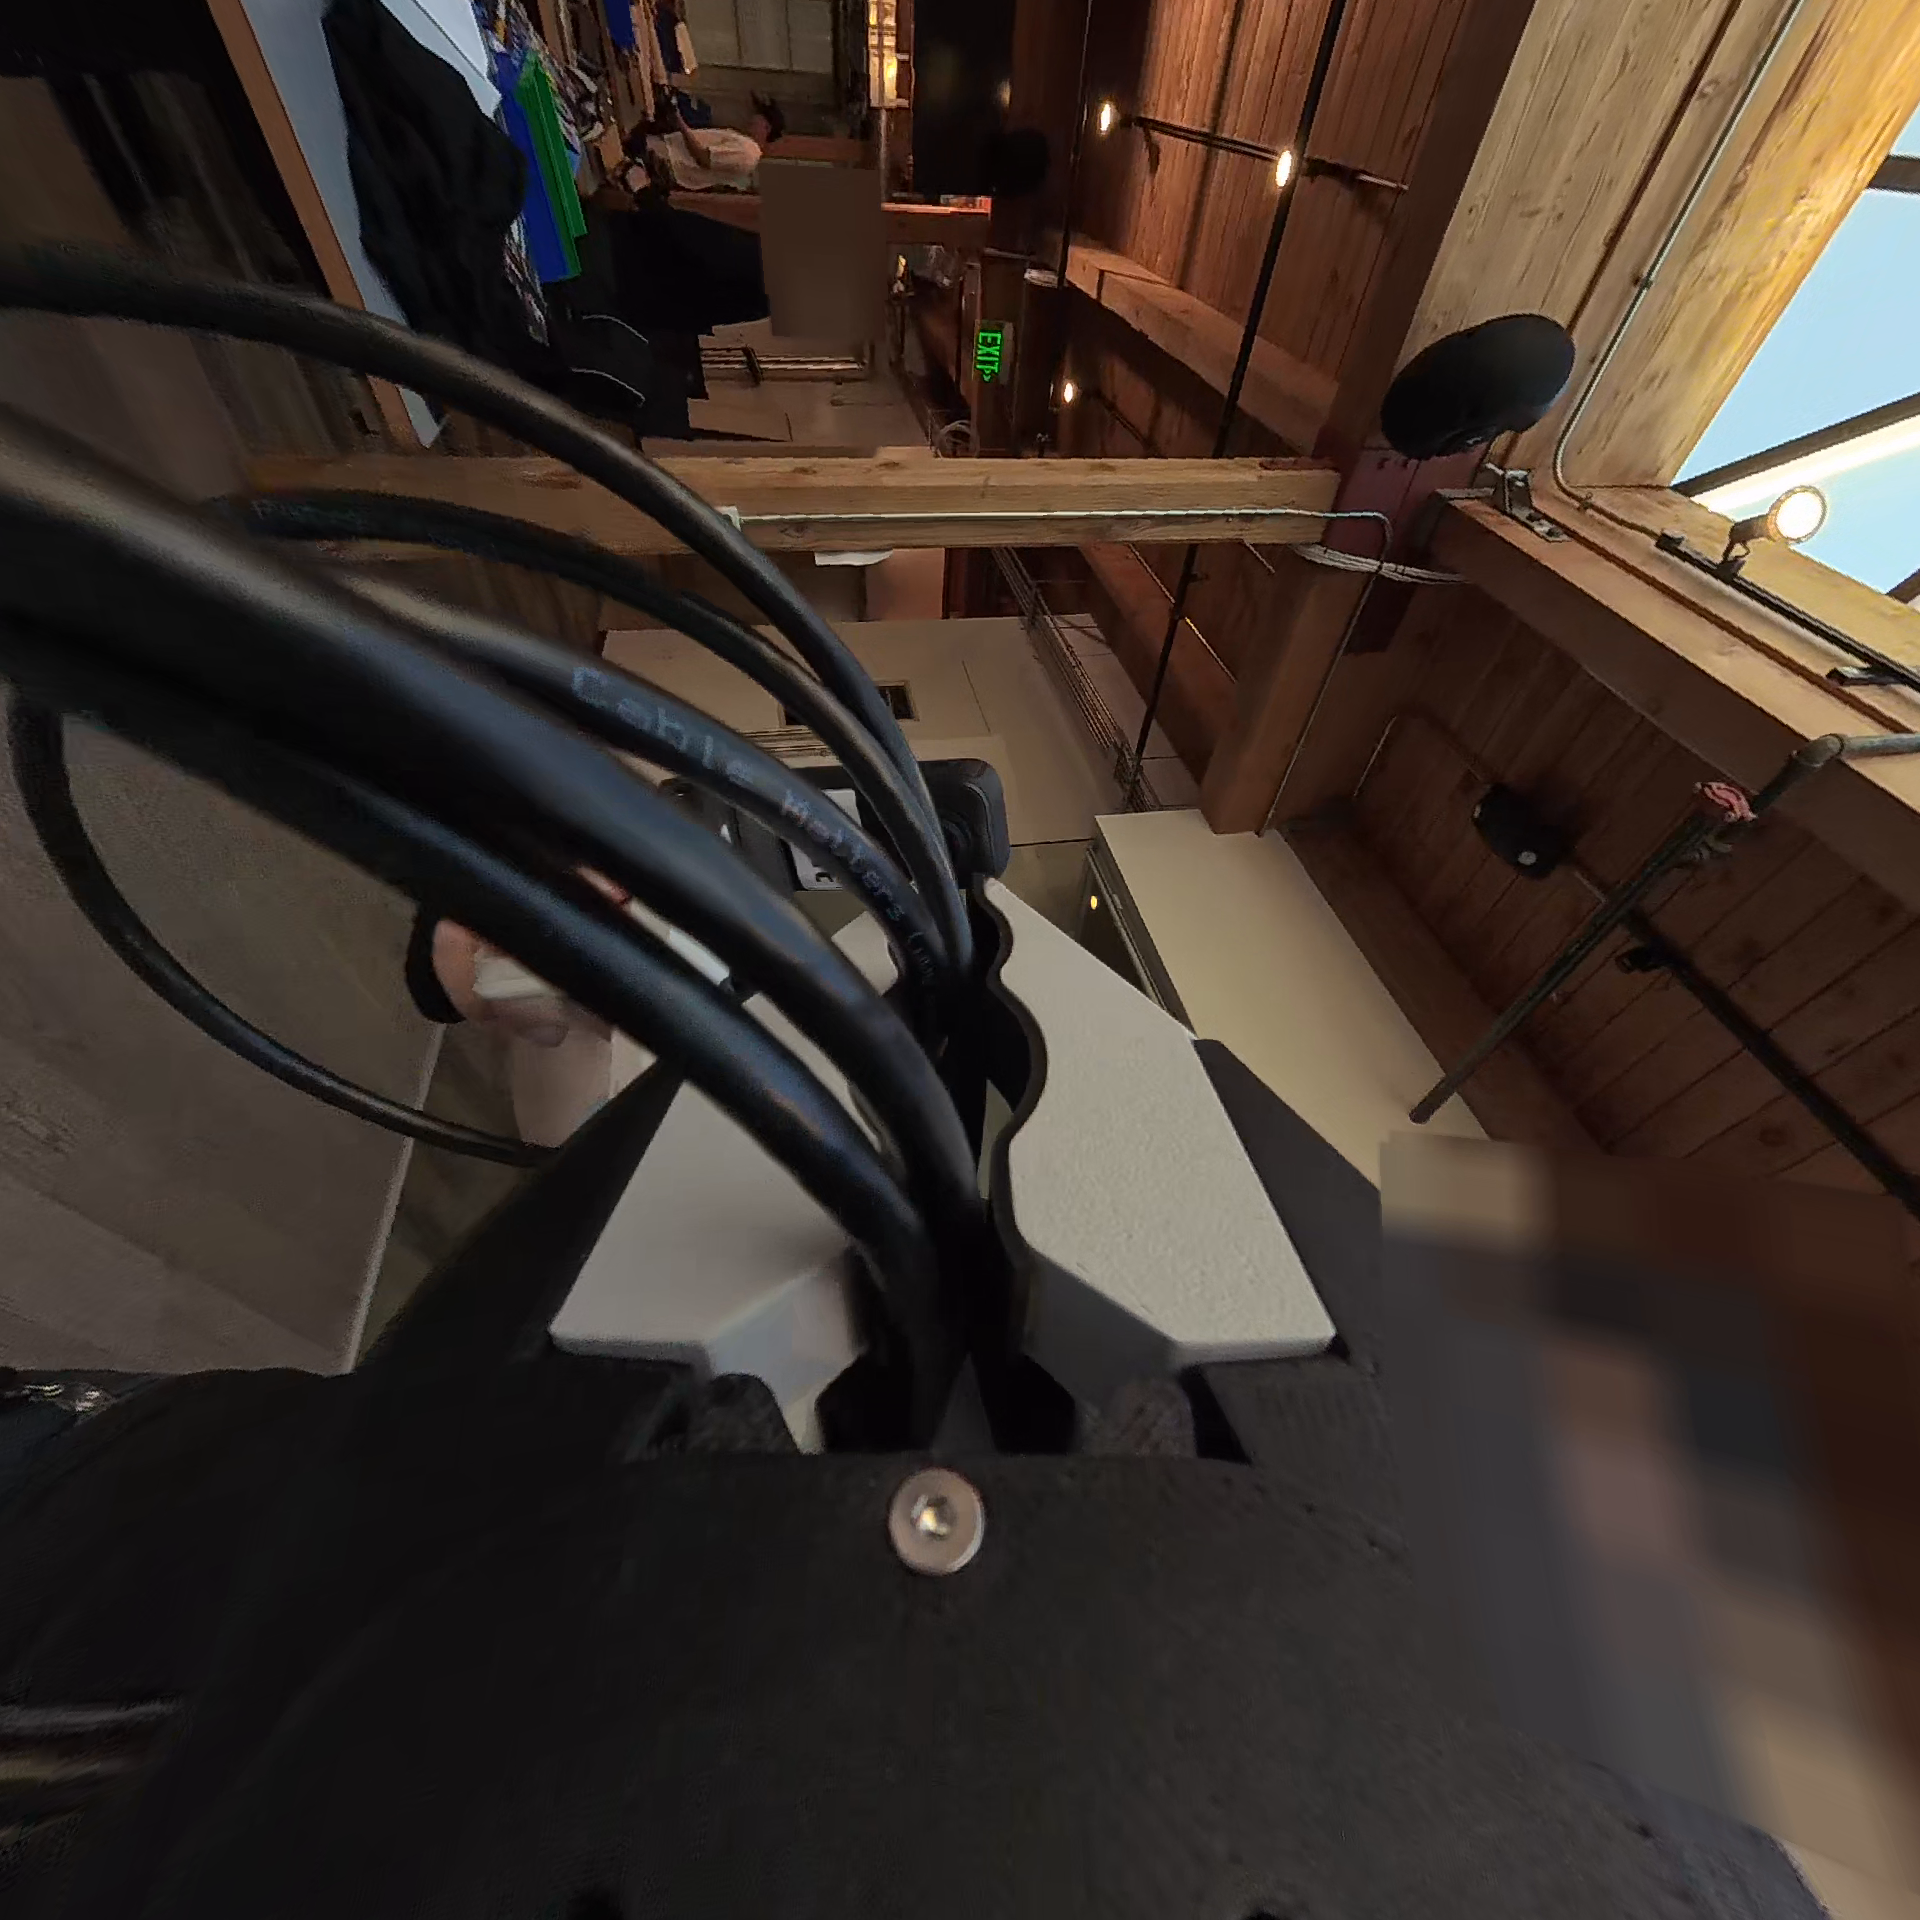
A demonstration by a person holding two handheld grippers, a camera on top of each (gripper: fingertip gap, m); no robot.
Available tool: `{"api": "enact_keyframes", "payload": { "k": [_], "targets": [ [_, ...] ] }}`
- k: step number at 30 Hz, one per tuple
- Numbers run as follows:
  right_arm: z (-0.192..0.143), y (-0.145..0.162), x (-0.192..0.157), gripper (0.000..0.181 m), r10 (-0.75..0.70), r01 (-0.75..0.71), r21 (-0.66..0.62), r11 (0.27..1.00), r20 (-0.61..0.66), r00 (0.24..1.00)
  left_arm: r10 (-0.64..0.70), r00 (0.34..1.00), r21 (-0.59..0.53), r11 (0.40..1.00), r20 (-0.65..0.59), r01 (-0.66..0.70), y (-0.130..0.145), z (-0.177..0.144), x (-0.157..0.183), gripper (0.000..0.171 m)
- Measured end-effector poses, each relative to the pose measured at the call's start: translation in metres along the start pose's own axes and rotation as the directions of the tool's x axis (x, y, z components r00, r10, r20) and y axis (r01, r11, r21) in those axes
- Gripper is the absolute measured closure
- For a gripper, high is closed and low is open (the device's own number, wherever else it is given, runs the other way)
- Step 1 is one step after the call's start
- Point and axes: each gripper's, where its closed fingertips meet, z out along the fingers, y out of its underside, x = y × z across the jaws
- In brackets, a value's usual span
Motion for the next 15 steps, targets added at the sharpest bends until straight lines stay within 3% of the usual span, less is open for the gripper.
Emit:
{"api": "enact_keyframes", "payload": {
  "k": [5, 8, 10, 12, 13, 15],
  "targets": [
    [0.008, -0.012, -0.007, 0.099, 0.041, -0.040, -0.029, 0.999, 0.041, 0.998, 0.079, 0.994, 0.029, 0.996, 0.081, -0.081, -0.010, -0.005, 0.010, 0.168],
    [0.027, -0.032, -0.003, 0.088, 0.042, -0.042, 0.021, 0.999, 0.013, 0.999, 0.169, 0.967, 0.025, 0.984, 0.188, -0.177, -0.015, 0.001, 0.015, 0.168],
    [0.048, -0.028, 0.006, 0.086, 0.064, -0.064, -0.037, 0.997, -0.003, 0.998, 0.204, 0.951, 0.016, 0.977, 0.232, -0.214, -0.017, 0.010, 0.021, 0.168],
    [0.064, -0.034, 0.009, 0.104, 0.124, -0.123, -0.028, 0.992, 0.036, 0.992, 0.230, 0.933, -0.002, 0.971, 0.275, -0.239, -0.018, 0.019, 0.023, 0.169],
    [0.069, -0.039, 0.011, 0.126, 0.164, -0.164, -0.012, 0.986, 0.049, 0.985, 0.245, 0.922, -0.015, 0.968, 0.299, -0.252, -0.018, 0.023, 0.023, 0.168],
    [0.071, -0.052, 0.010, 0.150, 0.245, -0.249, 0.027, 0.968, 0.114, 0.963, 0.276, 0.900, -0.024, 0.958, 0.336, -0.285, -0.020, 0.029, 0.025, 0.168]
  ]
}}
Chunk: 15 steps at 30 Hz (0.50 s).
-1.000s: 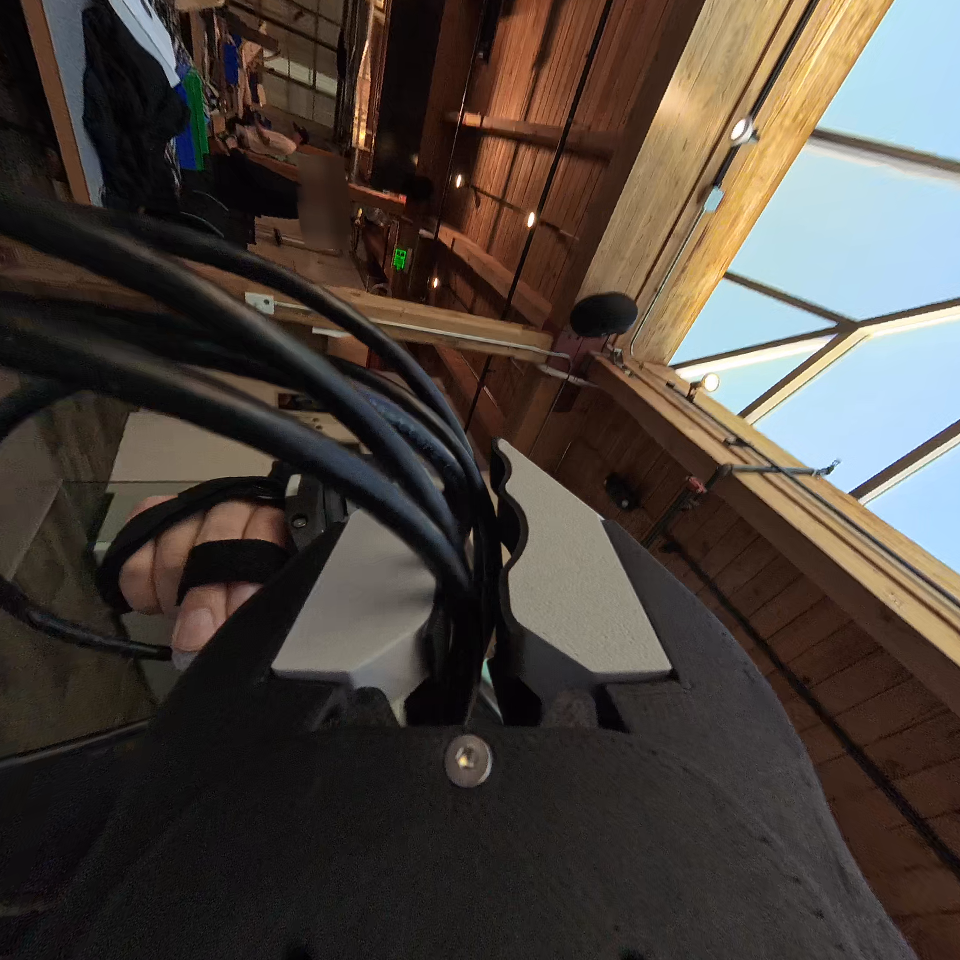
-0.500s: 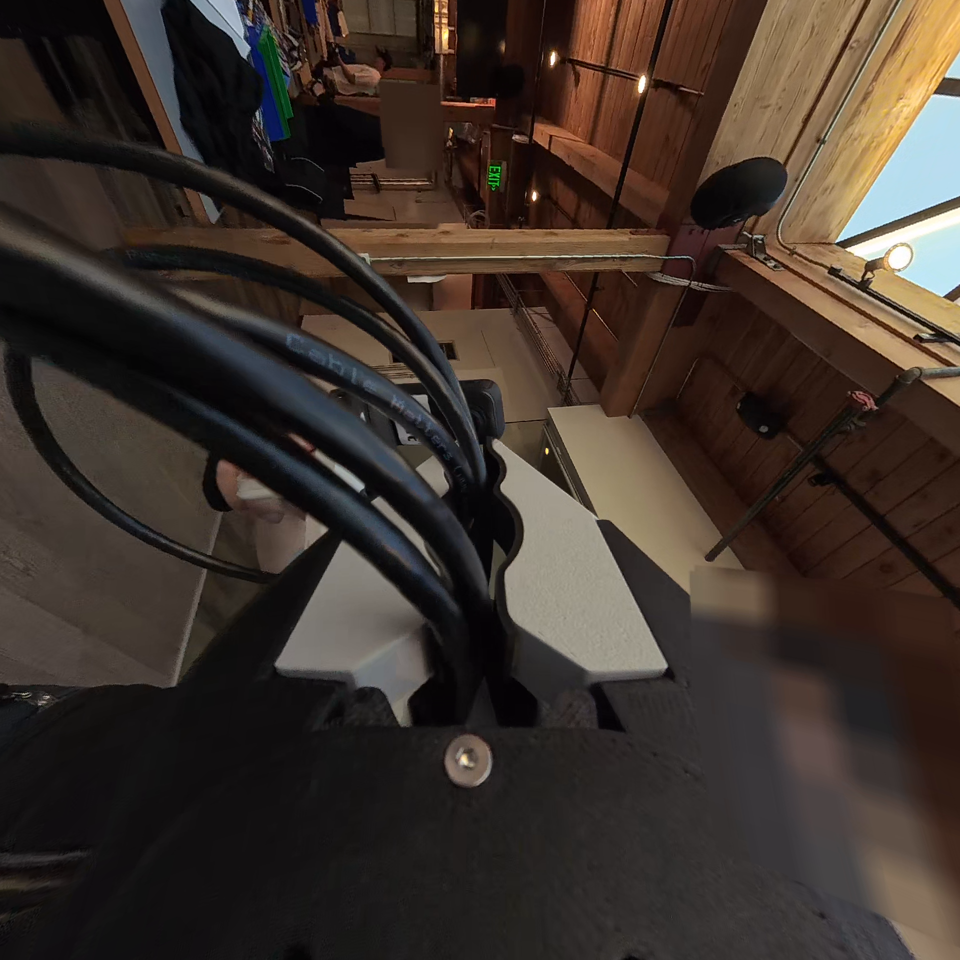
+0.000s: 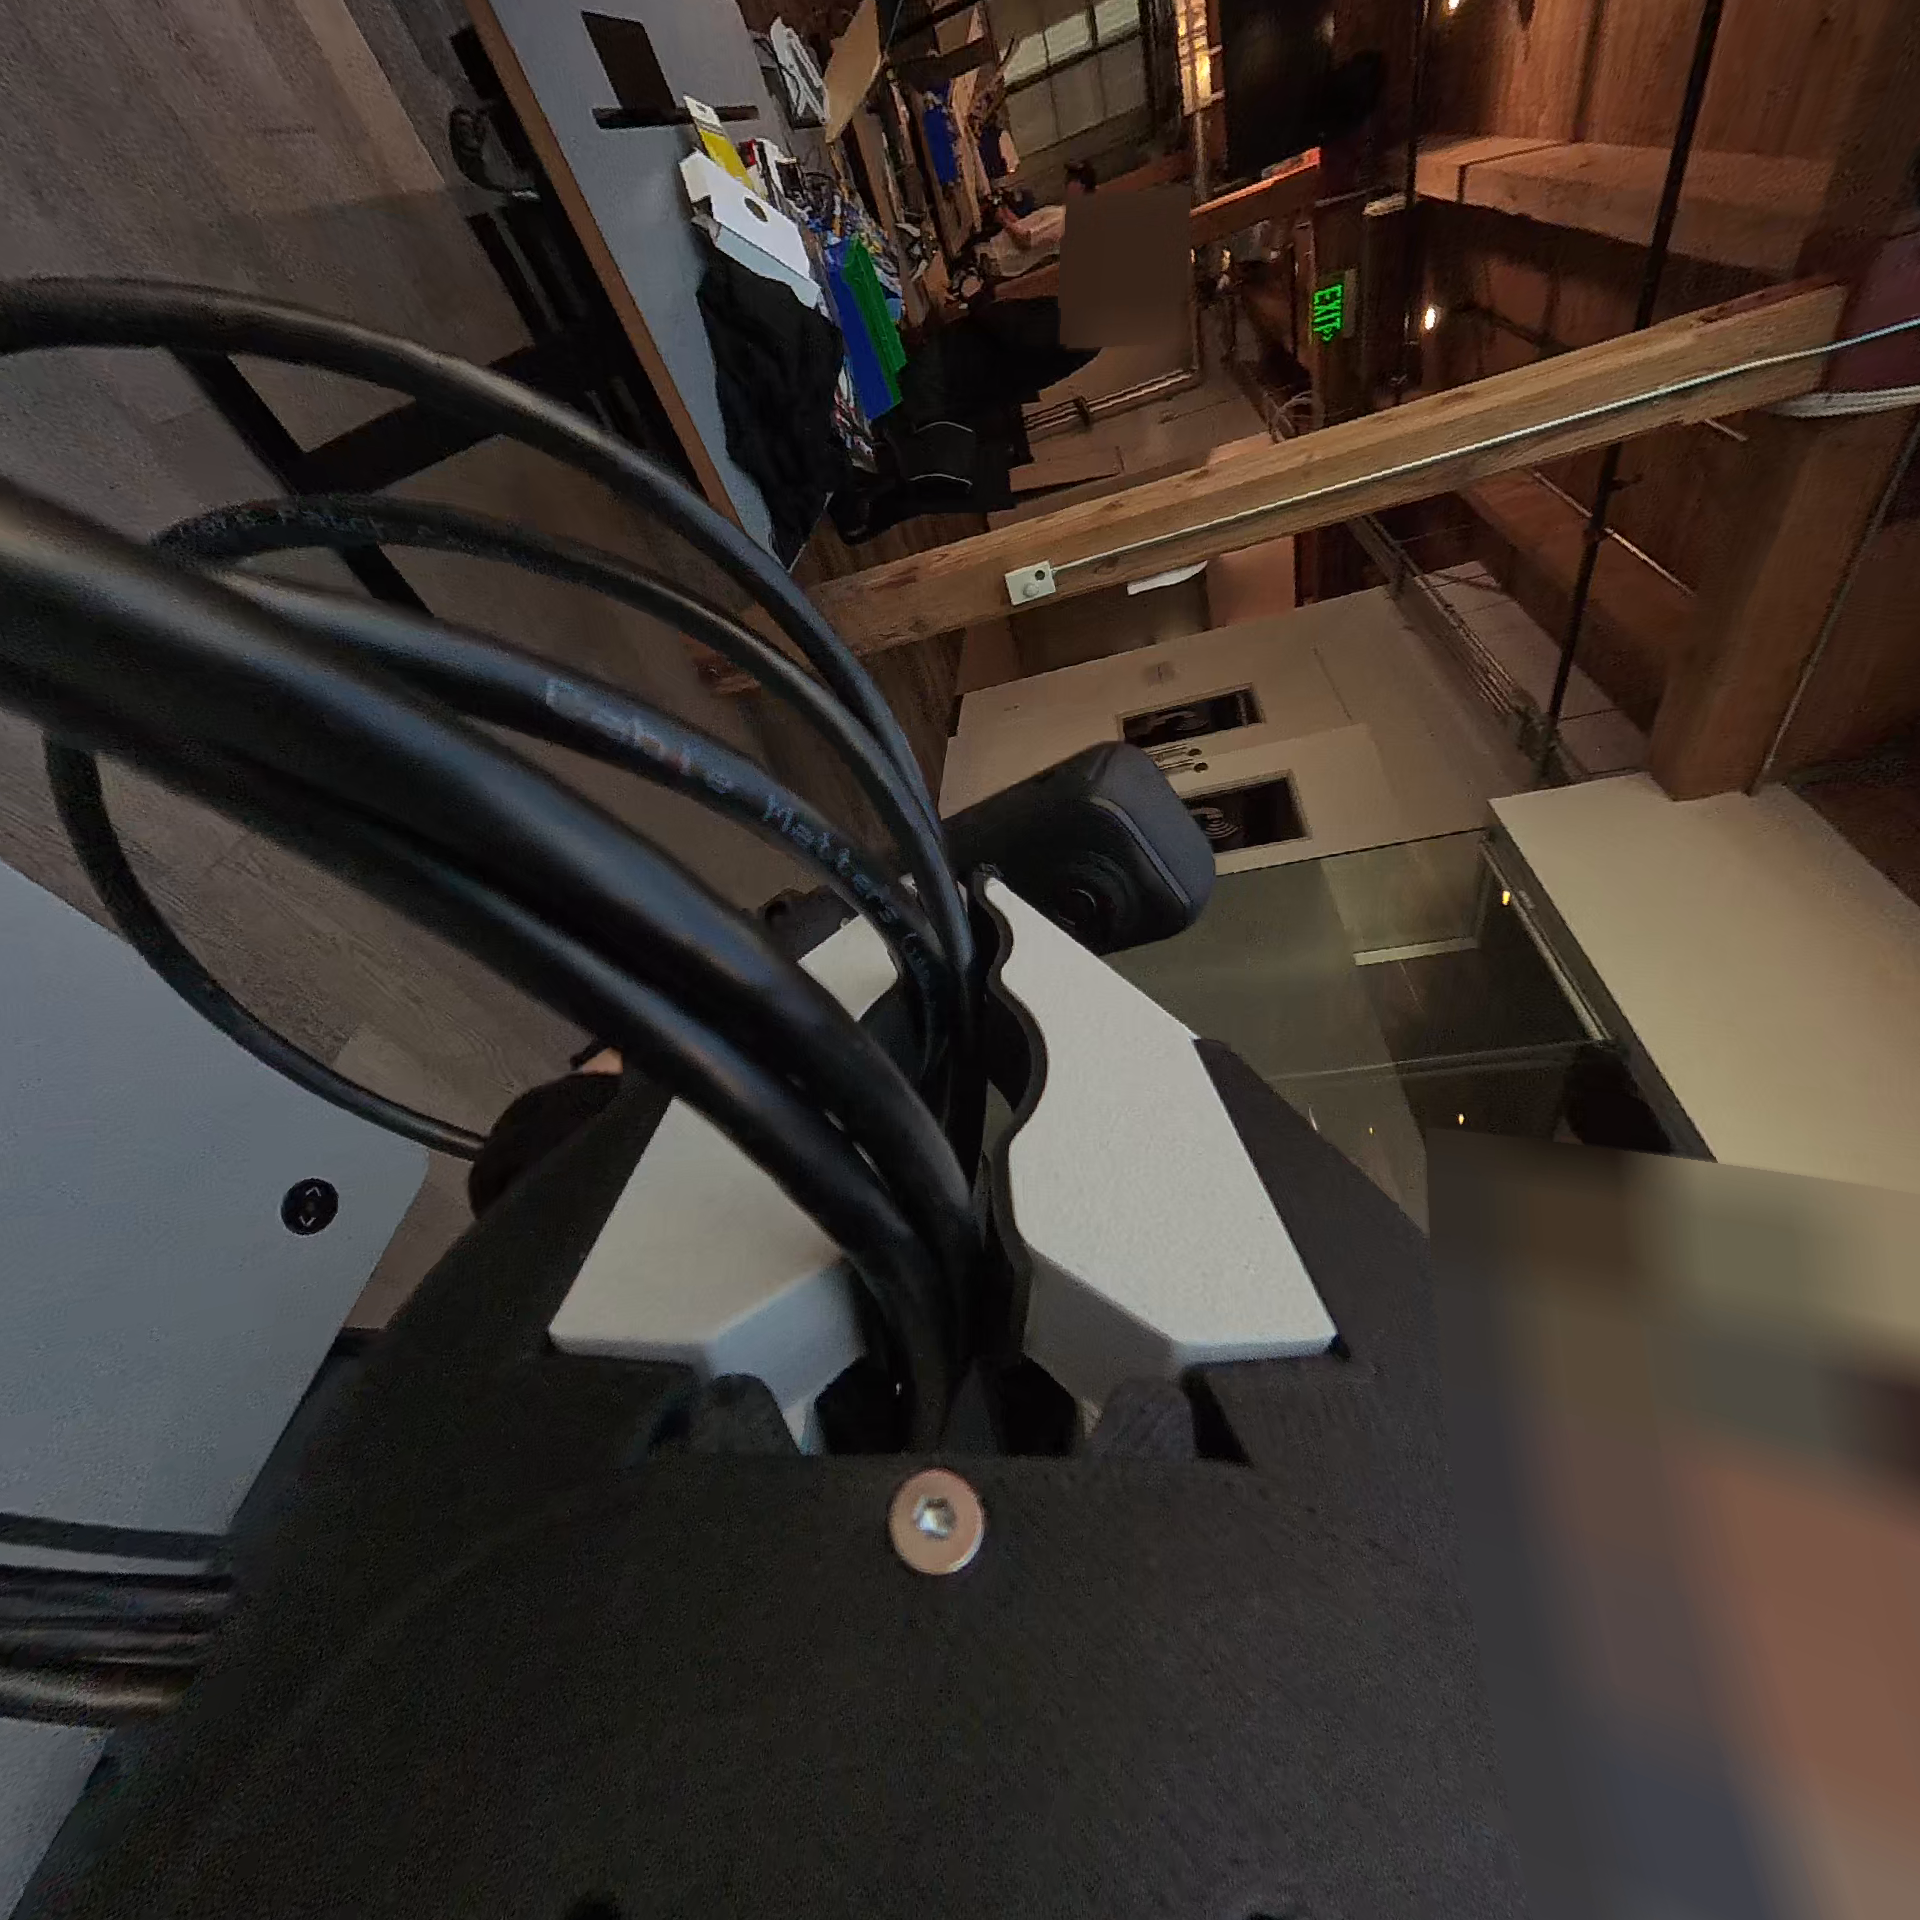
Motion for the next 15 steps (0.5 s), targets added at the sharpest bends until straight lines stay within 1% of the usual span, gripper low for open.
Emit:
{"api": "enact_keyframes", "payload": {
  "k": [1, 2, 3, 5, 7, 8, 9, 10, 11, 13, 14, 15],
  "targets": [
    [-0.001, -0.003, -0.001, 0.160, 0.031, -0.031, 0.003, 0.999, 0.019, 0.999, 0.013, 1.000, -0.009, 1.000, 0.007, -0.013, -0.001, 0.001, 0.003, 0.168],
    [-0.003, -0.004, 0.000, 0.163, 0.049, -0.049, -0.009, 0.999, 0.022, 0.999, 0.036, 0.999, -0.014, 0.999, 0.021, -0.036, -0.002, 0.001, 0.004, 0.168],
    [-0.005, -0.005, 0.000, 0.164, 0.041, -0.040, -0.030, 0.999, 0.016, 0.999, 0.063, 0.998, -0.015, 0.998, 0.031, -0.062, -0.003, 0.001, 0.005, 0.168],
    [-0.010, -0.006, -0.001, 0.162, 0.021, -0.021, -0.081, 0.997, 0.003, 1.000, 0.078, 0.997, -0.018, 0.997, -0.009, -0.078, -0.004, 0.000, 0.011, 0.168],
    [-0.015, -0.009, -0.005, 0.148, 0.059, -0.057, -0.127, 0.990, 0.009, 0.998, 0.075, 0.996, -0.009, 0.997, -0.044, -0.075, -0.006, -0.003, 0.015, 0.168],
    [-0.018, -0.017, -0.005, 0.145, 0.090, -0.088, -0.110, 0.990, 0.012, 0.996, 0.079, 0.995, -0.011, 0.997, -0.060, -0.080, -0.006, -0.004, 0.017, 0.168],
    [-0.020, -0.024, -0.002, 0.153, 0.123, -0.122, -0.088, 0.989, 0.000, 0.992, 0.084, 0.994, -0.019, 0.996, -0.065, -0.085, -0.006, -0.003, 0.016, 0.168],
    [-0.020, -0.020, 0.003, 0.158, 0.134, -0.135, -0.116, 0.984, -0.019, 0.991, 0.087, 0.994, -0.023, 0.996, -0.062, -0.089, -0.006, -0.003, 0.016, 0.168],
    [-0.018, -0.020, 0.005, 0.158, 0.140, -0.142, -0.107, 0.984, -0.030, 0.990, 0.105, 0.994, -0.035, 0.994, -0.043, -0.106, -0.006, -0.002, 0.013, 0.168],
    [-0.016, -0.018, 0.006, 0.169, 0.189, -0.191, -0.093, 0.977, -0.032, 0.981, 0.162, 0.987, -0.082, 0.984, 0.008, -0.160, -0.003, 0.000, 0.008, 0.166],
    [-0.015, -0.016, 0.008, 0.168, 0.188, -0.191, -0.087, 0.978, -0.042, 0.981, 0.184, 0.982, -0.103, 0.978, 0.034, -0.180, -0.002, 0.000, 0.005, 0.165],
    [-0.016, -0.012, 0.014, 0.169, 0.185, -0.192, -0.089, 0.977, -0.079, 0.980, 0.220, 0.973, -0.119, 0.970, 0.075, -0.211, -0.002, 0.000, -0.001, 0.163]
  ]
}}
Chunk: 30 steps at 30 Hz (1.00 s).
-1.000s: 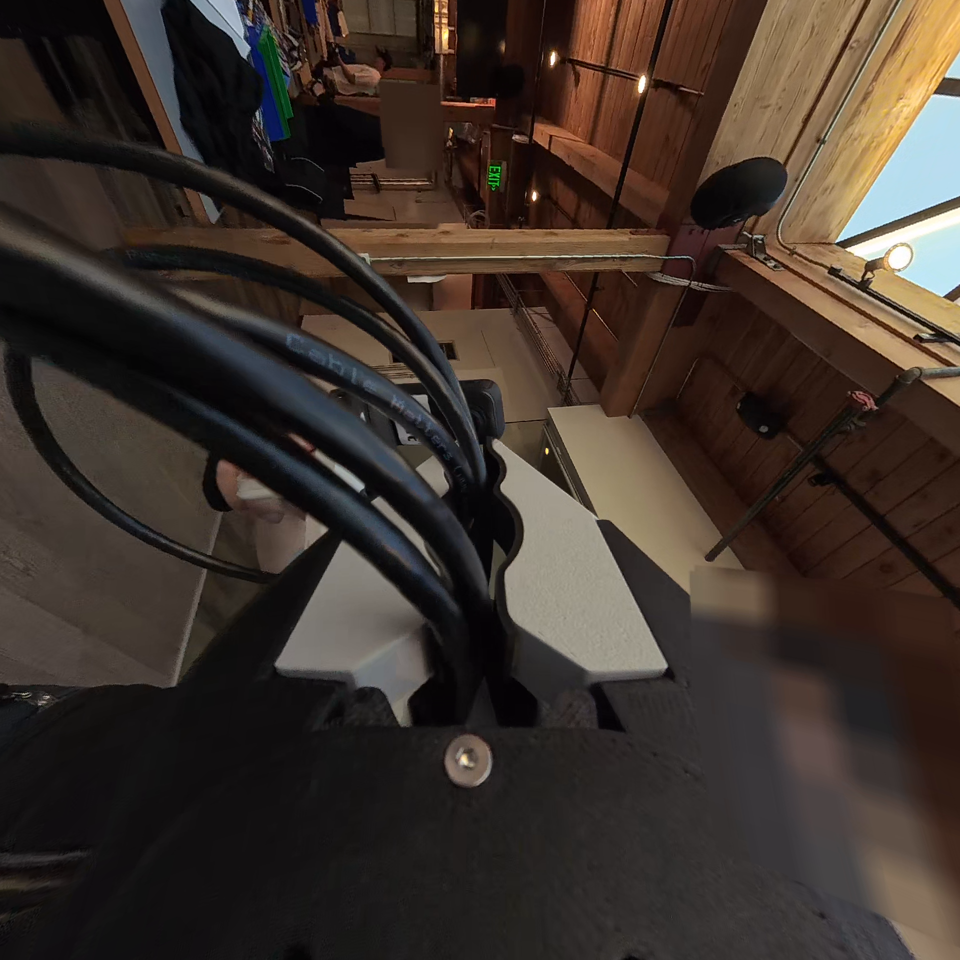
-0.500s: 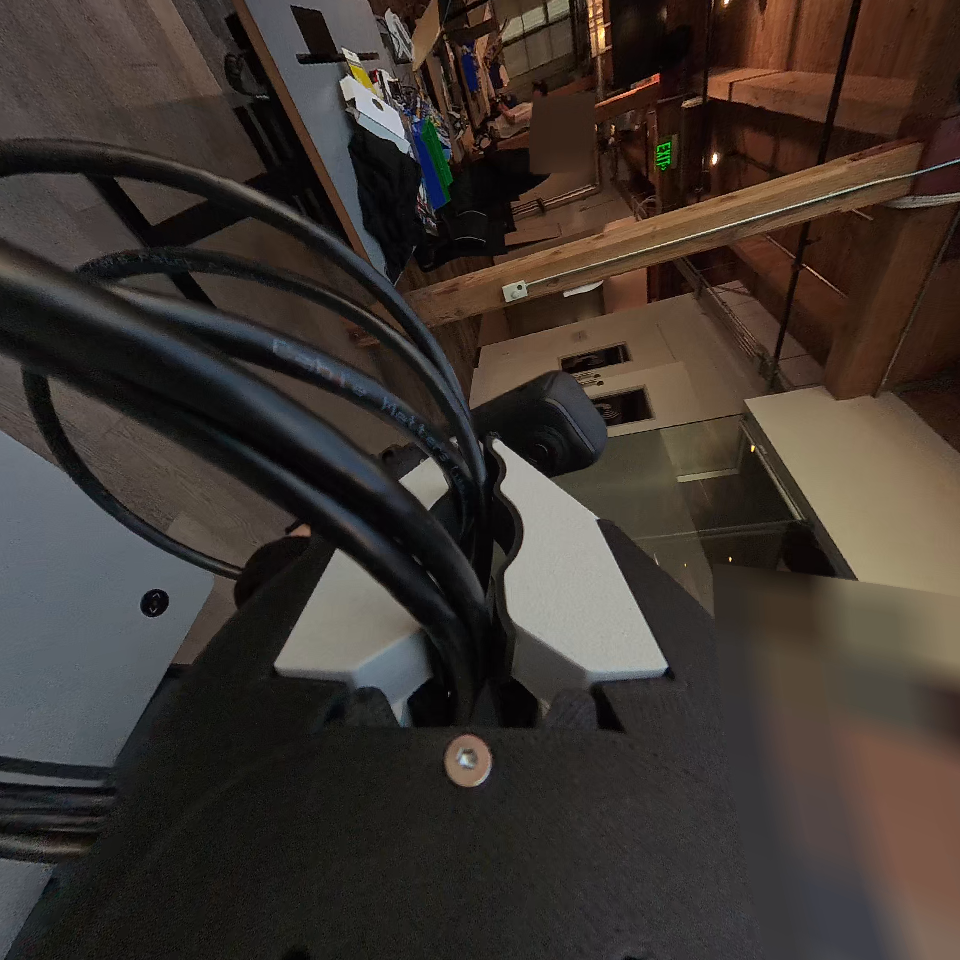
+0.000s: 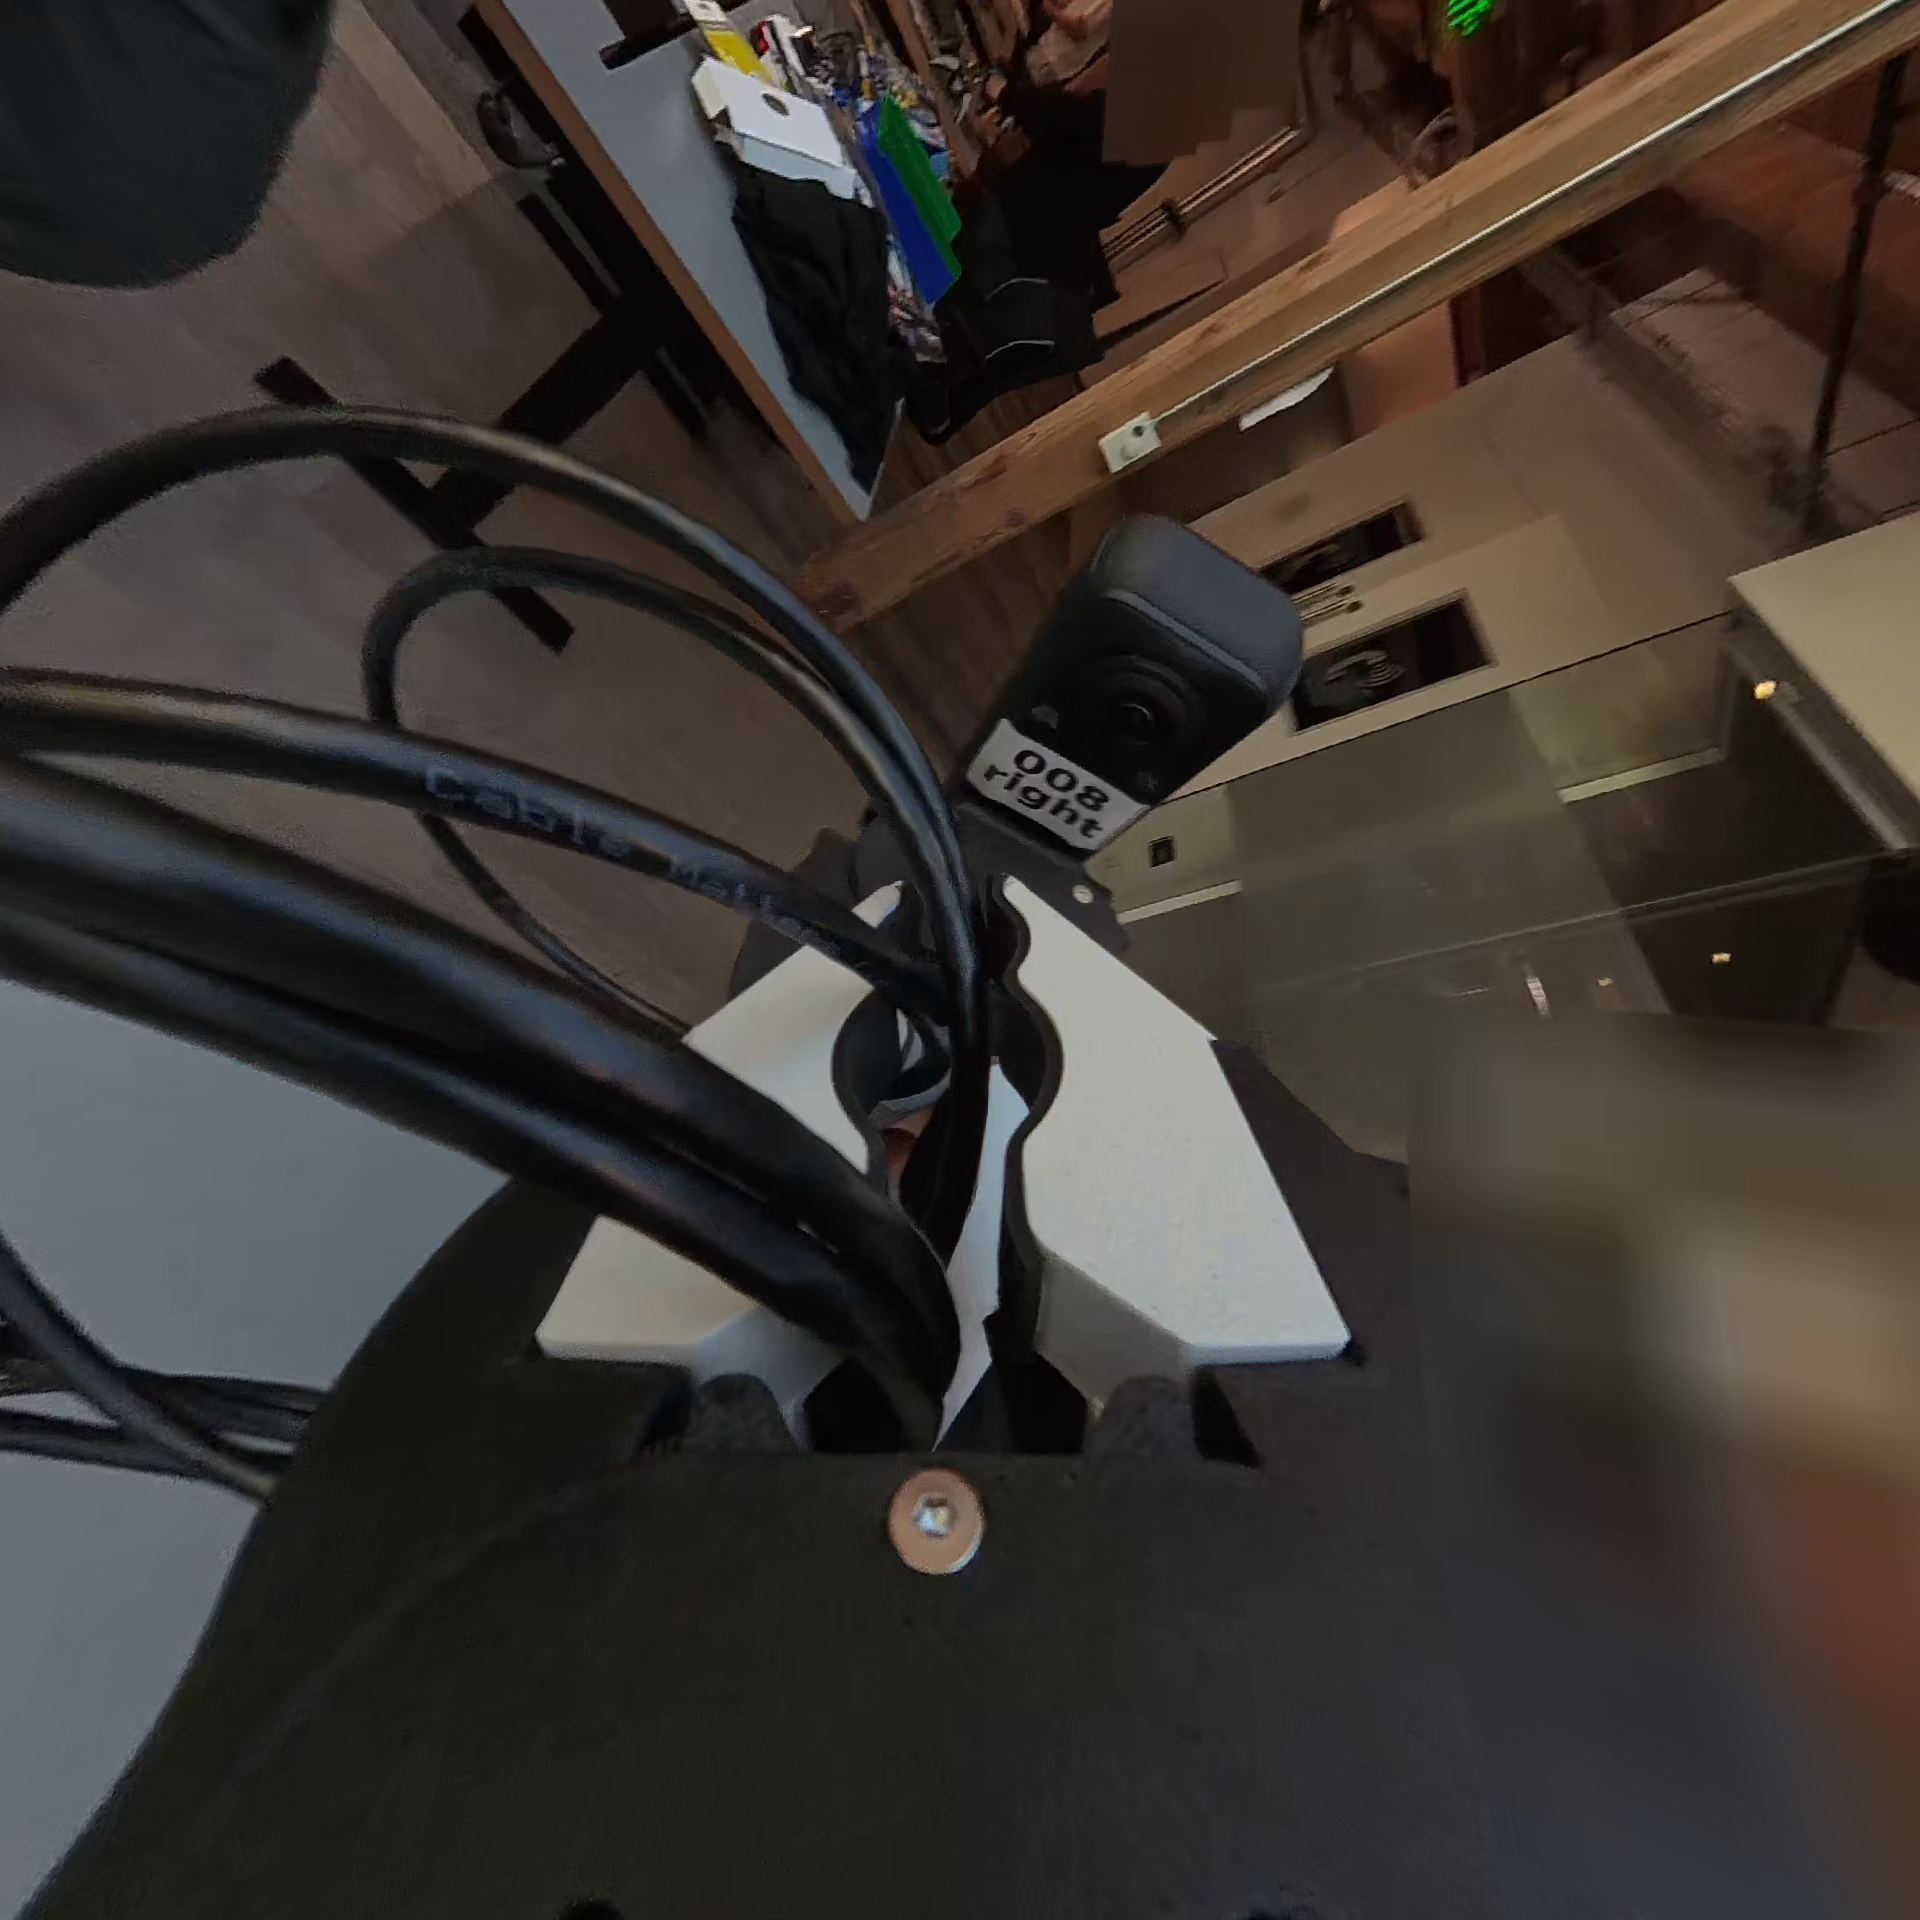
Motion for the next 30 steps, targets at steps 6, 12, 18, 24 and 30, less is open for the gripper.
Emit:
{"api": "enact_keyframes", "payload": {
  "k": [6, 12, 18, 24, 30],
  "targets": [
    [-0.004, 0.031, 0.059, 0.112, -0.050, 0.029, -0.067, 0.997, -0.342, 0.938, -0.120, 0.993, 0.225, 0.968, 0.013, 0.114, -0.010, 0.007, -0.047, 0.166],
    [-0.031, 0.068, 0.116, 0.104, -0.240, 0.103, -0.230, 0.968, -0.720, 0.651, -0.287, 0.954, 0.328, 0.912, 0.082, 0.246, -0.008, 0.030, -0.105, 0.167],
    [-0.039, 0.068, 0.117, 0.159, -0.310, 0.185, -0.249, 0.951, -0.752, 0.582, -0.357, 0.933, 0.540, 0.776, -0.051, 0.327, -0.031, 0.016, -0.109, 0.165],
    [-0.045, 0.063, 0.128, 0.164, -0.445, 0.244, -0.373, 0.895, -0.775, 0.449, -0.374, 0.887, 0.638, 0.620, -0.271, 0.456, -0.044, -0.006, -0.110, 0.160],
    [-0.040, 0.049, 0.128, 0.181, -0.610, 0.350, -0.504, 0.790, -0.704, 0.364, -0.363, 0.816, 0.650, 0.493, -0.450, 0.578, -0.052, -0.030, -0.107, 0.158]
  ]
}}
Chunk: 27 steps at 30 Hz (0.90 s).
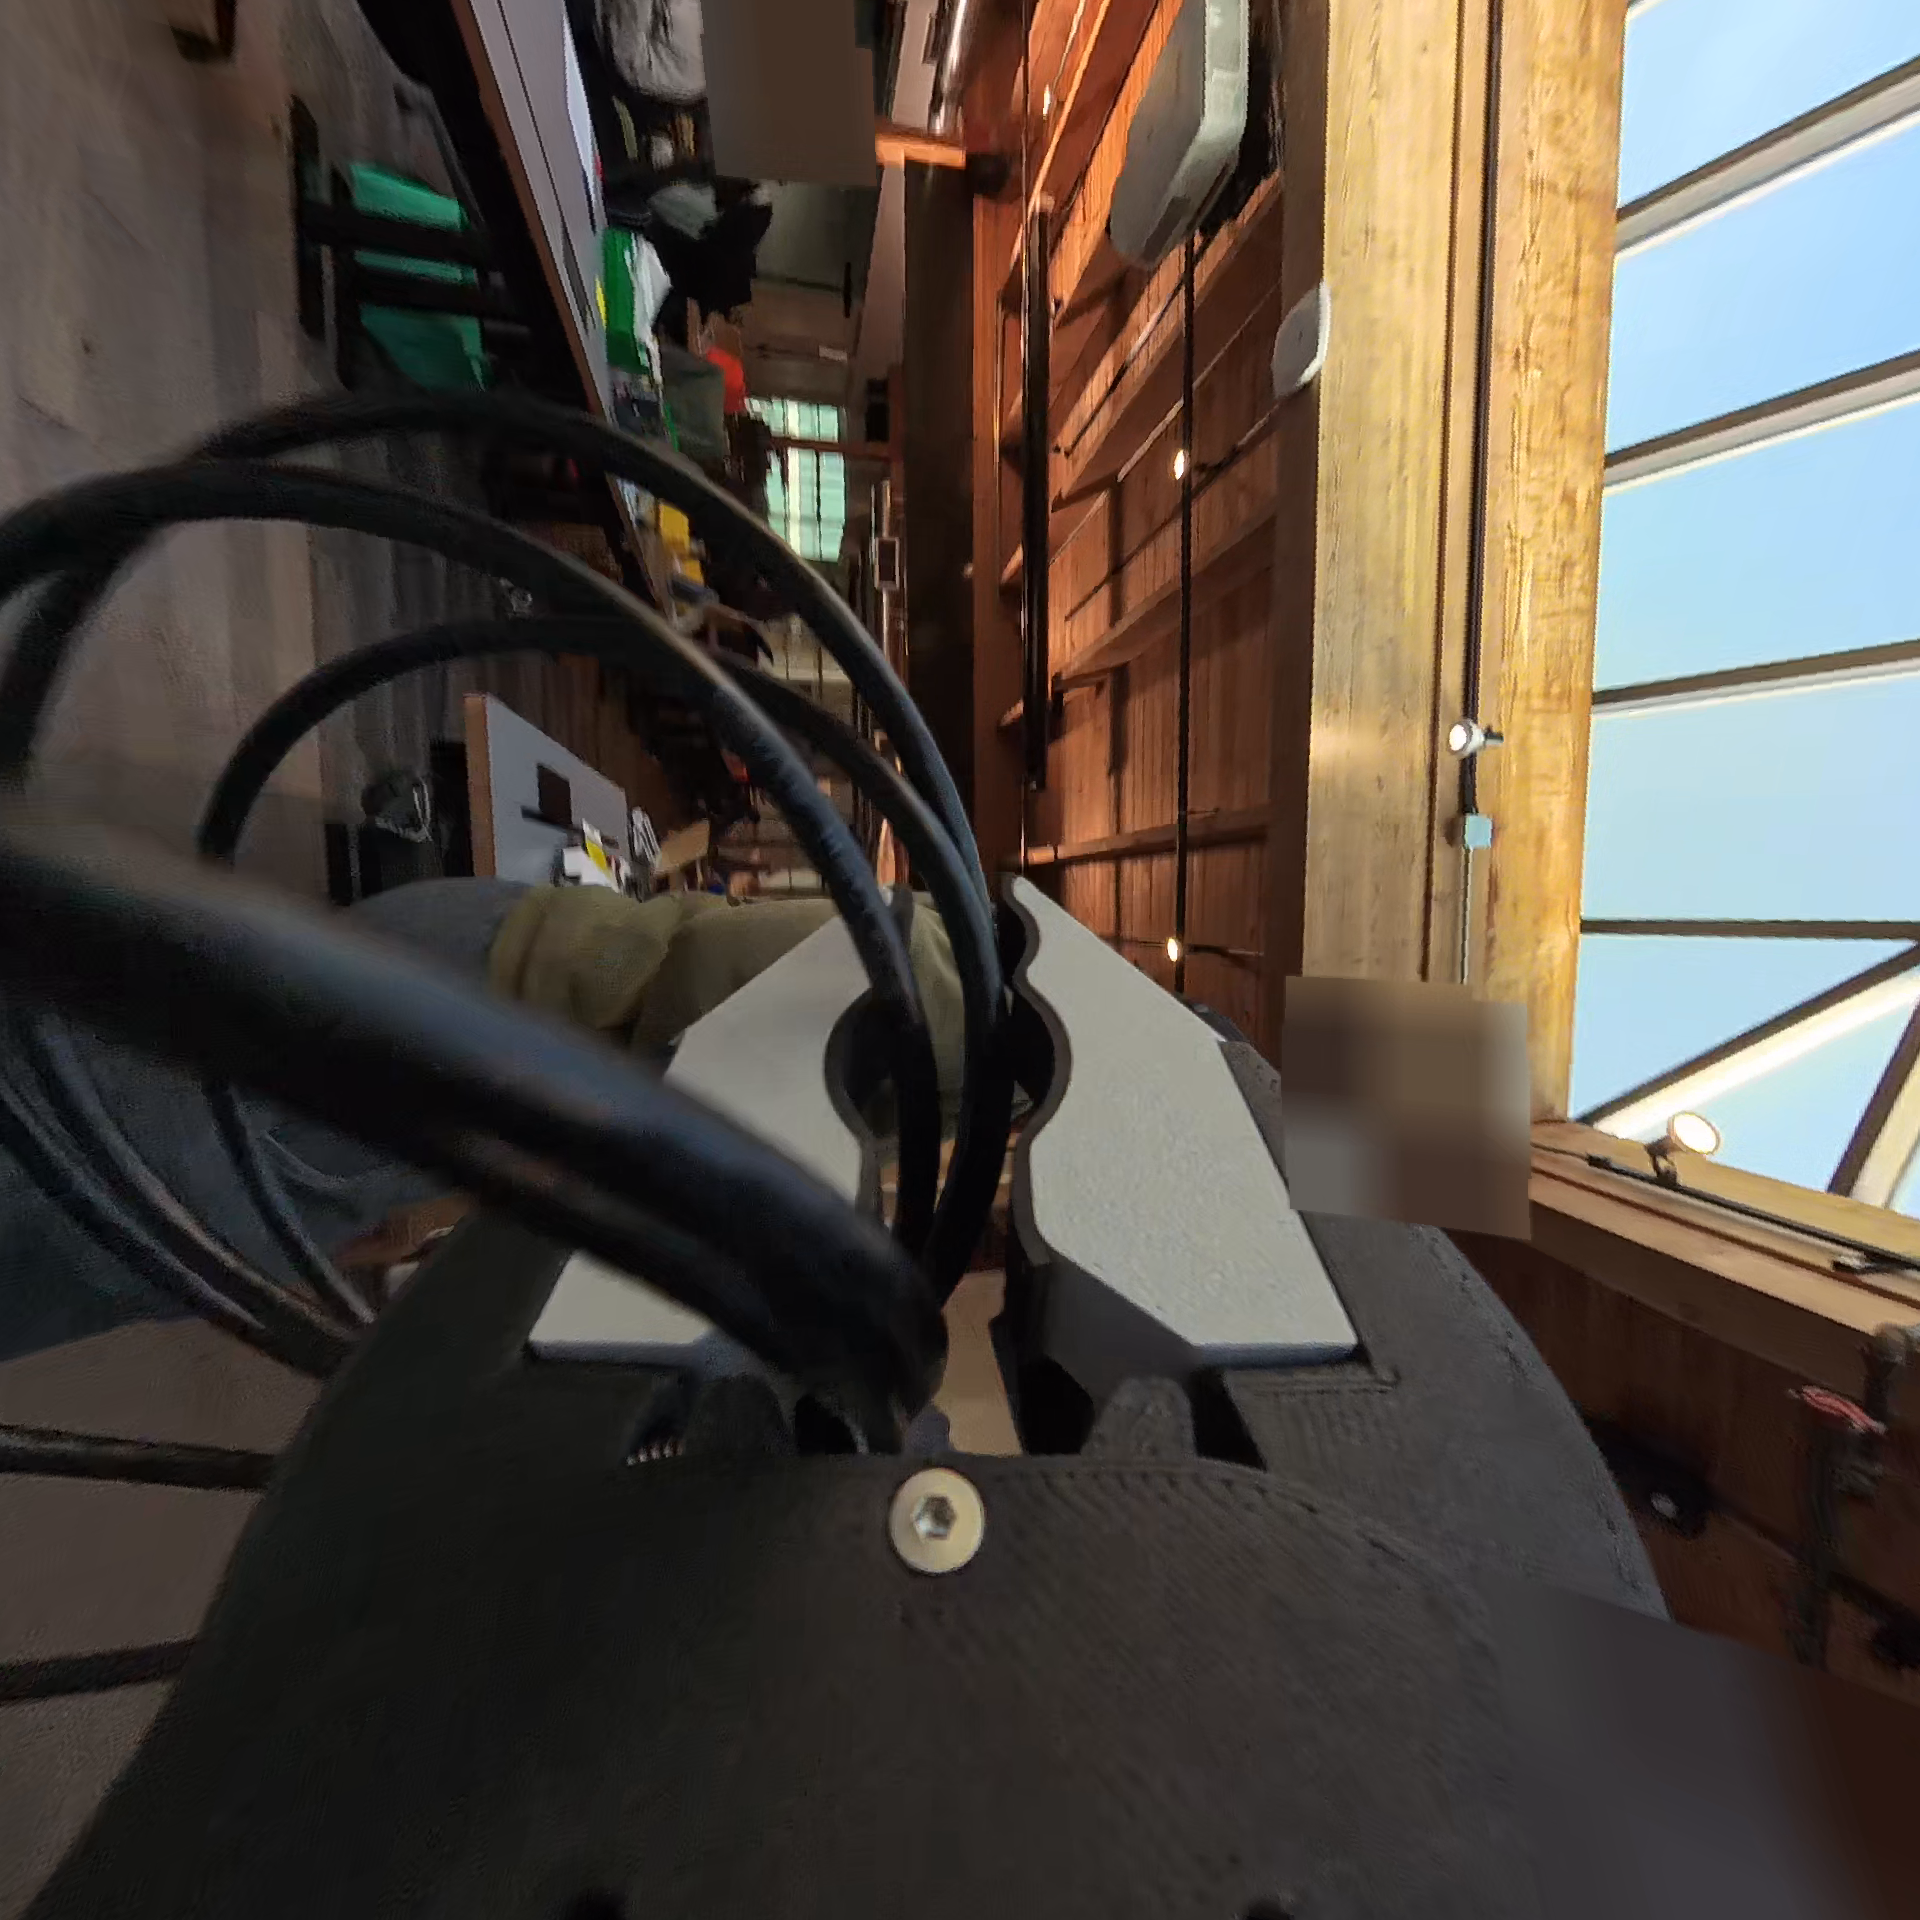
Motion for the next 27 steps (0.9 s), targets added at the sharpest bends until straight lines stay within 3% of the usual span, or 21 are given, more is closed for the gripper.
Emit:
{"api": "enact_keyframes", "payload": {
  "k": [1, 3, 10, 12, 15, 17, 19, 21, 22, 23, 24, 27],
  "targets": [
    [-0.003, -0.002, 0.002, 0.181, -0.010, 0.010, 0.014, 1.000, 0.019, 1.000, -0.015, 1.000, -0.068, 0.998, 0.001, 0.015, 0.005, 0.000, -0.001, 0.143],
    [-0.008, -0.005, 0.013, 0.181, -0.017, 0.016, 0.023, 1.000, 0.047, 0.999, 0.020, 0.999, -0.179, 0.984, 0.035, -0.013, 0.011, -0.005, -0.009, 0.130],
    [-0.010, -0.014, 0.008, 0.181, 0.124, -0.139, 0.012, 0.990, 0.377, 0.918, -0.046, 0.996, -0.433, 0.901, -0.076, 0.009, 0.038, -0.031, 0.002, 0.127],
    [-0.018, -0.016, 0.005, 0.181, 0.189, -0.195, -0.038, 0.980, 0.477, 0.859, -0.048, 0.995, -0.480, 0.877, -0.085, 0.001, 0.044, -0.052, 0.004, 0.124],
    [-0.030, -0.016, 0.017, 0.181, 0.195, -0.180, -0.080, 0.980, 0.520, 0.832, -0.010, 0.990, -0.517, 0.853, -0.141, -0.065, 0.046, -0.100, 0.013, 0.127],
    [-0.040, -0.018, 0.021, 0.181, 0.169, -0.139, -0.096, 0.986, 0.555, 0.815, 0.082, 0.970, -0.513, 0.836, -0.231, -0.193, 0.046, -0.139, 0.024, 0.126],
    [-0.049, -0.015, 0.023, 0.181, 0.131, -0.069, -0.131, 0.989, 0.560, 0.818, 0.395, 0.884, -0.461, 0.754, -0.252, -0.468, 0.034, -0.170, 0.009, 0.125],
    [-0.060, -0.018, 0.015, 0.181, 0.102, -0.013, -0.149, 0.989, 0.607, 0.788, 0.768, 0.624, -0.351, 0.549, -0.145, -0.758, -0.001, -0.186, -0.020, 0.107],
    [-0.065, -0.021, 0.009, 0.181, 0.100, 0.007, -0.166, 0.986, 0.628, 0.772, 0.863, 0.495, -0.263, 0.456, -0.104, -0.850, -0.019, -0.188, -0.022, 0.095],
    [-0.071, -0.026, 0.001, 0.181, 0.091, 0.031, -0.173, 0.984, 0.654, 0.751, 0.905, 0.414, -0.178, 0.392, -0.103, -0.902, -0.027, -0.187, -0.019, 0.099],
    [-0.077, -0.032, -0.007, 0.181, 0.081, 0.054, -0.177, 0.983, 0.679, 0.730, 0.914, 0.376, -0.141, 0.357, -0.151, -0.924, -0.027, -0.182, -0.016, 0.097],
    [-0.098, -0.062, -0.029, 0.181, 0.075, 0.067, -0.162, 0.985, 0.736, 0.673, 0.842, 0.408, -0.207, 0.355, -0.354, -0.912, 0.000, -0.151, -0.018, 0.073]
  ]
}}
